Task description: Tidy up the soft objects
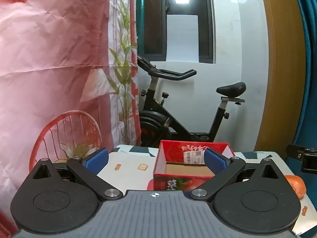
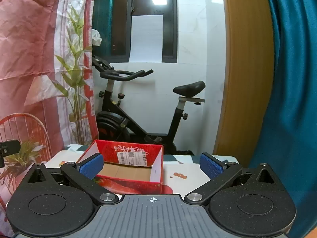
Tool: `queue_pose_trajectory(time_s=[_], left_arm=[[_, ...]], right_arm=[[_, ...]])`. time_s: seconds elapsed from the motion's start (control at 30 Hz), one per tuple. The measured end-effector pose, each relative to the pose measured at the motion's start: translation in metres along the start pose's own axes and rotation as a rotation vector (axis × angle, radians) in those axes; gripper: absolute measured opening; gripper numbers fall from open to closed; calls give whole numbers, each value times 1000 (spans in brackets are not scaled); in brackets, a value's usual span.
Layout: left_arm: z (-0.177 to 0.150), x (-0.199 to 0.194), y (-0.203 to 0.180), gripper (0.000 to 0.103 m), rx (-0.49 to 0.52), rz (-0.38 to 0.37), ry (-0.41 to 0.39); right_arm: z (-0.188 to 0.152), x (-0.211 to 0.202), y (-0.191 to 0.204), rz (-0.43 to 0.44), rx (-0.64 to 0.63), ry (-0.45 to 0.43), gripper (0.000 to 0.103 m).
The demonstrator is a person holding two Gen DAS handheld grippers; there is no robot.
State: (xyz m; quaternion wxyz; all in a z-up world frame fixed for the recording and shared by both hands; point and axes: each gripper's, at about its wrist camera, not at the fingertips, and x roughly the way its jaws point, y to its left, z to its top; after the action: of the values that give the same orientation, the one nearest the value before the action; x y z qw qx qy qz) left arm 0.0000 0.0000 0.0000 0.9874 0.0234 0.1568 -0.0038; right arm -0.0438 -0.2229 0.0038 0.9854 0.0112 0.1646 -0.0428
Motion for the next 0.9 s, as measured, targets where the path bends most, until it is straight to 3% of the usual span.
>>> queue_pose_trajectory(time_s=[0.43, 0.9], left_arm=[[1, 7, 2, 103, 18, -16, 61], [-1, 3, 2, 103, 8, -3, 48]], right_arm=[[1, -1, -3, -3, 10, 2, 103], [1, 1, -1, 1, 15, 2, 103]])
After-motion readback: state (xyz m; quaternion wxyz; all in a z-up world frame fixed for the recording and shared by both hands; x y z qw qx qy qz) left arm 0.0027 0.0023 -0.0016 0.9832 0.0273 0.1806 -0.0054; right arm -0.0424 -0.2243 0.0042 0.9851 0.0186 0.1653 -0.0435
